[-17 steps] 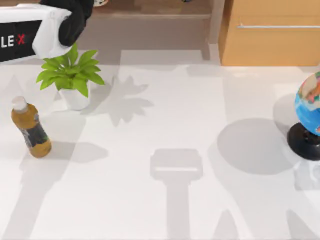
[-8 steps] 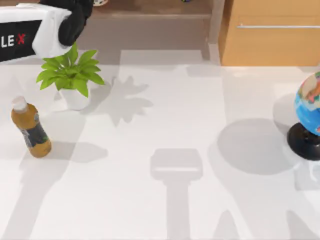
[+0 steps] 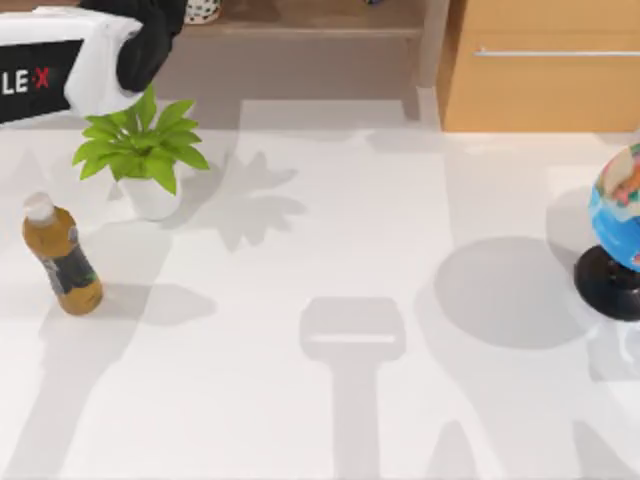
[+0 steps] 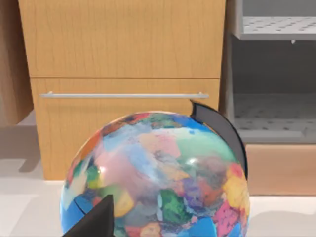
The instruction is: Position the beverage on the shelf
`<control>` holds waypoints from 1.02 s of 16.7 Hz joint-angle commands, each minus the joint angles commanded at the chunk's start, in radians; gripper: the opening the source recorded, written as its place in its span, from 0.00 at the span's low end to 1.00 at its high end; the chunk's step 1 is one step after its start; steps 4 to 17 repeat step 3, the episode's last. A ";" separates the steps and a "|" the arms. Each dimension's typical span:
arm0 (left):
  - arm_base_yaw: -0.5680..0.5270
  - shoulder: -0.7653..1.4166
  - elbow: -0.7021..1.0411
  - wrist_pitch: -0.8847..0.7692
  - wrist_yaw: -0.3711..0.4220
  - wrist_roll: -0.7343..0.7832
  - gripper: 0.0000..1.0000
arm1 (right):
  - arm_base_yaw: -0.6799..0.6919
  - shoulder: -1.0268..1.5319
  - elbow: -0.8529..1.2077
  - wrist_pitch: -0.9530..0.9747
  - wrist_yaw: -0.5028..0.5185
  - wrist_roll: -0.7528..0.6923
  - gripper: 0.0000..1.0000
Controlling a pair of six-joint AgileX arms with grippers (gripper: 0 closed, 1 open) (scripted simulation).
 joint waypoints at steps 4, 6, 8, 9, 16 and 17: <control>0.000 0.000 0.000 0.000 0.000 0.000 1.00 | 0.000 0.000 0.000 0.000 0.000 0.000 1.00; 0.000 0.000 0.000 0.000 0.000 0.000 1.00 | 0.000 0.000 0.000 0.000 0.000 0.000 1.00; 0.000 0.000 0.000 0.000 0.000 0.000 1.00 | 0.000 0.000 0.000 0.000 0.000 0.000 1.00; 0.000 0.000 0.000 0.000 0.000 0.000 1.00 | 0.000 0.000 0.000 0.000 0.000 0.000 1.00; 0.000 0.000 0.000 0.000 0.000 0.000 1.00 | 0.000 0.000 0.000 0.000 0.000 0.000 1.00; 0.000 0.000 0.000 0.000 0.000 0.000 1.00 | 0.000 0.000 0.000 0.000 0.000 0.000 1.00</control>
